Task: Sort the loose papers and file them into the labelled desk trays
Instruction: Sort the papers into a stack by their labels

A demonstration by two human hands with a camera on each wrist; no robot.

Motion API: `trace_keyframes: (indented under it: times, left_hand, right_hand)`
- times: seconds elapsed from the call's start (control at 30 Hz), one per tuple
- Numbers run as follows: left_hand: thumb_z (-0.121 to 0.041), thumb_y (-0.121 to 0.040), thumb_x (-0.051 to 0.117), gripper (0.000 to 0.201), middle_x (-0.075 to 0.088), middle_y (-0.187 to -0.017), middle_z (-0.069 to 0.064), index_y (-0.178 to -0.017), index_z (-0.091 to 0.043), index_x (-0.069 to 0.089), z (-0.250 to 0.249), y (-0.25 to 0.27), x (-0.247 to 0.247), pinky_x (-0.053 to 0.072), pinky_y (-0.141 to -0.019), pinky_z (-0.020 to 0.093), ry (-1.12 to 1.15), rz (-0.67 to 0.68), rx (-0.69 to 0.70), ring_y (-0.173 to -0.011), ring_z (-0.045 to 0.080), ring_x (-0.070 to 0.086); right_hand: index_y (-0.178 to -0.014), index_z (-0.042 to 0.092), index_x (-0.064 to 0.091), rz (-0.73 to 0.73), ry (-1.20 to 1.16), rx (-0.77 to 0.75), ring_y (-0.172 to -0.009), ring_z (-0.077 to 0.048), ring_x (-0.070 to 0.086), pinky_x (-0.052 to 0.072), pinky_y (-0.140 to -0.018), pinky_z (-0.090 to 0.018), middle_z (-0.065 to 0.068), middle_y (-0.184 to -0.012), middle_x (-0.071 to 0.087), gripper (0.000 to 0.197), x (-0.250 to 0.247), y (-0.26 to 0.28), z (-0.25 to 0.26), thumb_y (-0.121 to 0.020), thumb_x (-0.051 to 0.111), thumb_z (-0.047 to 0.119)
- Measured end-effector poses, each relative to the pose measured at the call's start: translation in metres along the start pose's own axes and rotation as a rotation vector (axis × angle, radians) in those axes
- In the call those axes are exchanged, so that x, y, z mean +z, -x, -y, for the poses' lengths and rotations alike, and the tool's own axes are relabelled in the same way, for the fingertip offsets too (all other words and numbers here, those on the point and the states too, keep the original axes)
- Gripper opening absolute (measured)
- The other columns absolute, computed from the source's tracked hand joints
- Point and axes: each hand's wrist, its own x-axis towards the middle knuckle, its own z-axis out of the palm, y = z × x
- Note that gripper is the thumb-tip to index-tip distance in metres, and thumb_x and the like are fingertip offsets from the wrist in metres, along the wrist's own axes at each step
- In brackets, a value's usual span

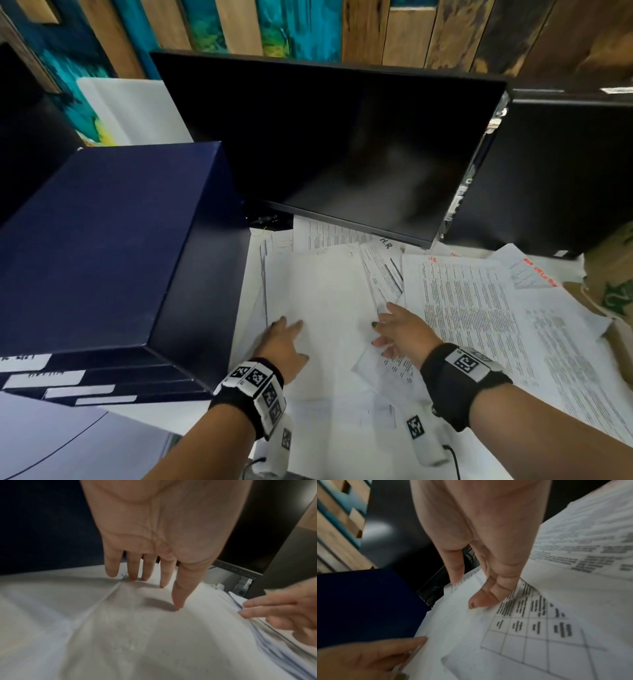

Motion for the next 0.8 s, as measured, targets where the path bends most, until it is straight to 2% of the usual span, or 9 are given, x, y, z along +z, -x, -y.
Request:
trace_keyframes:
  times: [0.07, 0.13, 0.27, 0.37, 0.47, 0.57, 0.63, 0.73, 0.8]
  left_hand:
    - [-0.035, -0.089, 0.056, 0.073, 0.002, -0.159, -0.006, -0.148, -0.037, 0.014, 0.004, 0.003, 0.003, 0.015, -0.119, 0.034, 0.017, 0.021, -0.003, -0.146, 0.016, 0.005]
    - [-0.042, -0.089, 0.052, 0.071, 0.009, -0.157, -0.004, -0.148, -0.039, 0.012, 0.005, 0.004, 0.0, 0.019, -0.118, 0.037, 0.013, 0.002, -0.03, -0.145, 0.018, 0.012]
    - [-0.063, -0.085, 0.041, 0.065, 0.027, -0.149, 0.005, -0.144, -0.045, 0.019, -0.004, 0.006, -0.018, 0.032, -0.111, 0.04, 0.037, 0.03, -0.096, -0.136, 0.027, 0.034]
    - [-0.066, -0.086, 0.038, 0.065, 0.036, -0.144, 0.008, -0.144, -0.038, 0.027, -0.02, 0.009, -0.026, 0.036, -0.107, 0.034, 0.082, 0.072, -0.041, -0.13, 0.024, 0.041]
    - [-0.063, -0.089, 0.038, 0.07, 0.045, -0.14, 0.005, -0.147, -0.028, 0.025, -0.044, 0.018, -0.029, 0.033, -0.098, 0.023, 0.187, 0.079, 0.061, -0.126, 0.02, 0.045]
    - [-0.052, -0.089, 0.051, 0.055, 0.061, -0.113, -0.009, -0.134, -0.021, 0.044, -0.065, 0.029, -0.035, 0.04, -0.082, 0.008, 0.458, -0.039, 0.128, -0.107, 0.011, 0.059]
    - [-0.04, -0.091, 0.054, 0.034, 0.066, -0.099, -0.008, -0.118, -0.02, 0.052, -0.073, 0.032, -0.043, 0.049, -0.081, 0.019, 0.561, -0.143, 0.159, -0.097, 0.012, 0.063]
    - [-0.02, -0.096, 0.046, 0.027, 0.065, -0.111, -0.002, -0.123, -0.02, 0.051, -0.079, 0.031, -0.055, 0.047, -0.088, 0.027, 0.553, -0.236, 0.213, -0.103, 0.016, 0.061]
    - [-0.015, -0.097, 0.044, 0.028, 0.065, -0.112, -0.003, -0.122, -0.021, 0.053, -0.082, 0.031, -0.059, 0.047, -0.085, 0.023, 0.536, -0.269, 0.272, -0.103, 0.016, 0.061]
  right_hand:
    - [-0.147, 0.01, 0.022, -0.017, -0.108, 0.048, -0.067, -0.021, 0.06, 0.045, -0.054, -0.031, -0.015, -0.132, 0.049, 0.07, 0.002, -0.002, 0.002, -0.089, 0.061, 0.006]
    - [-0.144, 0.006, 0.028, 0.004, -0.148, 0.095, -0.058, -0.02, 0.057, 0.04, -0.05, -0.029, -0.019, -0.111, 0.058, 0.067, 0.005, -0.001, 0.003, -0.088, 0.063, 0.008]
    - [-0.122, -0.003, 0.054, 0.125, -0.009, 0.084, -0.042, -0.015, 0.043, 0.028, -0.044, -0.023, -0.014, -0.077, 0.053, 0.038, 0.017, 0.004, 0.002, -0.09, 0.06, 0.017]
    - [-0.108, 0.007, 0.063, 0.21, 0.17, -0.02, -0.038, -0.014, 0.039, 0.025, -0.043, -0.022, -0.011, -0.063, 0.053, 0.02, 0.031, 0.014, 0.006, -0.091, 0.057, 0.016]
    - [-0.092, 0.016, 0.067, 0.293, 0.251, -0.171, -0.042, -0.014, 0.046, 0.035, -0.045, -0.024, -0.003, -0.056, 0.058, 0.007, 0.047, 0.027, 0.015, -0.089, 0.061, 0.018]
    - [-0.107, 0.015, 0.063, 0.387, 0.401, -0.264, -0.056, -0.008, 0.056, 0.045, -0.058, -0.023, 0.0, -0.065, 0.061, 0.025, 0.054, 0.039, 0.026, -0.085, 0.067, 0.025]
    - [-0.119, 0.023, 0.057, 0.44, 0.392, -0.278, -0.064, 0.0, 0.057, 0.048, -0.063, -0.019, 0.008, -0.077, 0.062, 0.038, 0.05, 0.044, 0.032, -0.083, 0.07, 0.025]
    - [-0.129, 0.035, 0.053, 0.478, 0.312, -0.331, -0.085, -0.003, 0.06, 0.049, -0.074, -0.018, 0.022, -0.109, 0.062, 0.05, 0.033, 0.048, 0.039, -0.086, 0.065, 0.012]
    - [-0.121, 0.034, 0.061, 0.352, 0.303, -0.372, -0.096, -0.008, 0.062, 0.049, -0.078, -0.019, 0.017, -0.121, 0.059, 0.043, 0.018, 0.043, 0.043, -0.088, 0.06, 0.006]
